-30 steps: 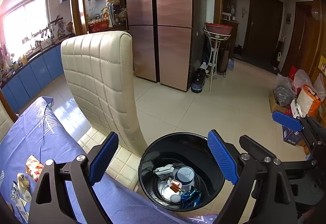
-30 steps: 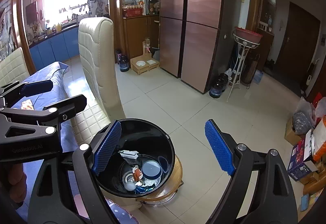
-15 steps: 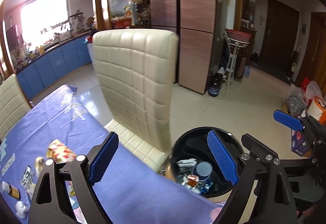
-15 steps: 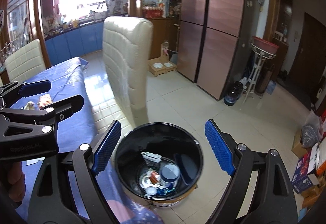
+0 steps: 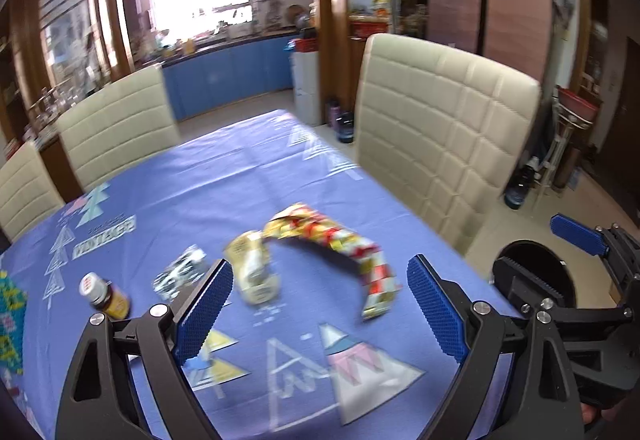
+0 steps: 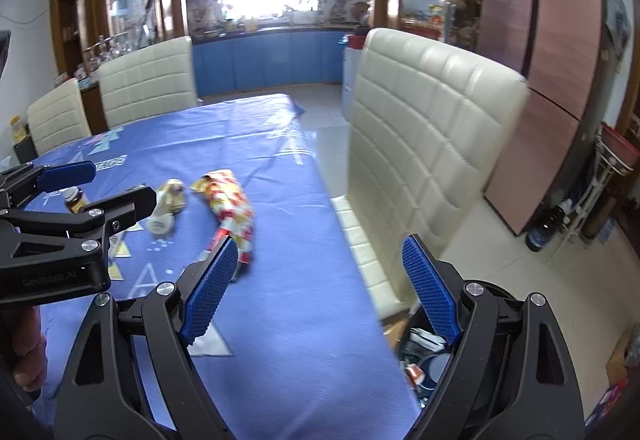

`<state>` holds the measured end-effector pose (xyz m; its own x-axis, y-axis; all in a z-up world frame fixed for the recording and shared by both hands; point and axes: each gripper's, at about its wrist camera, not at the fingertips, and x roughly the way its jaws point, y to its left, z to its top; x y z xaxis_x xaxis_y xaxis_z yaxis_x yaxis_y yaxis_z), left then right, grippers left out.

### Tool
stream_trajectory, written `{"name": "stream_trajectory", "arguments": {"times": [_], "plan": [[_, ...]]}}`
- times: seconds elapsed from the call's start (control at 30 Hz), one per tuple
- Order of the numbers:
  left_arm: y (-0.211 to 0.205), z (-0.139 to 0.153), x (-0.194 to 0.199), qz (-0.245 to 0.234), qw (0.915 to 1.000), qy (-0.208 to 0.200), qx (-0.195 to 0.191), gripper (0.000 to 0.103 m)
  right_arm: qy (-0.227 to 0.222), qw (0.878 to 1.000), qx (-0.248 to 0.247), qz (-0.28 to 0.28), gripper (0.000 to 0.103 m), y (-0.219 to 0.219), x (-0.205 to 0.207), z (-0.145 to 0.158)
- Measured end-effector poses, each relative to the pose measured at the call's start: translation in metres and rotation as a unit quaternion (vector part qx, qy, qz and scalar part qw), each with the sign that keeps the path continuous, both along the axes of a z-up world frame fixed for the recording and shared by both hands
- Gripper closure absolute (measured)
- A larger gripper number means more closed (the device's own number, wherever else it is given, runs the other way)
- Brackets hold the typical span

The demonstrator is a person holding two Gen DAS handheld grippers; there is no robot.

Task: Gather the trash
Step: 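Move both open tools back over the table, then grasp the blue paper cup with the left tool while the right tool grasps the checkered wrapper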

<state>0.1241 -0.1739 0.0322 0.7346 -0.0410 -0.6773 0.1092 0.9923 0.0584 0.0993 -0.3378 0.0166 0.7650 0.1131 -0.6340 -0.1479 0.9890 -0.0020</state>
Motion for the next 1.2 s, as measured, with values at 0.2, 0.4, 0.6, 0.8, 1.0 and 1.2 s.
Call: {"name": "stream_trajectory", "arguments": {"times": [0.2, 0.4, 0.6, 0.8, 1.0, 1.2], "plan": [[0.058, -0.025, -0.001, 0.060, 0.9976, 0.033, 0.000, 0.016, 0.020, 0.999, -0.008, 0.034, 0.019, 0.051, 0.017, -0.014], [0.093, -0.055, 0.010, 0.091, 0.9936, 0.067, 0.001, 0.016, 0.041, 0.998, -0.023, 0.043, 0.019, 0.078, 0.036, -0.031], [0.108, -0.083, 0.031, 0.098, 0.9907, 0.094, -0.007, 0.016, 0.069, 0.996, -0.029, 0.040, 0.019, 0.088, 0.061, -0.052], [0.117, -0.109, 0.050, 0.100, 0.9876, 0.120, -0.019, 0.016, 0.091, 0.994, -0.038, 0.040, 0.020, 0.096, 0.083, -0.073], [0.118, -0.118, 0.052, 0.096, 0.9881, 0.118, -0.018, 0.020, 0.125, 0.990, -0.042, 0.047, 0.049, 0.101, 0.098, -0.092], [0.107, -0.111, 0.049, 0.074, 0.9909, 0.112, -0.014, 0.069, 0.133, 0.988, -0.051, 0.062, 0.074, 0.107, 0.094, -0.099]]}}
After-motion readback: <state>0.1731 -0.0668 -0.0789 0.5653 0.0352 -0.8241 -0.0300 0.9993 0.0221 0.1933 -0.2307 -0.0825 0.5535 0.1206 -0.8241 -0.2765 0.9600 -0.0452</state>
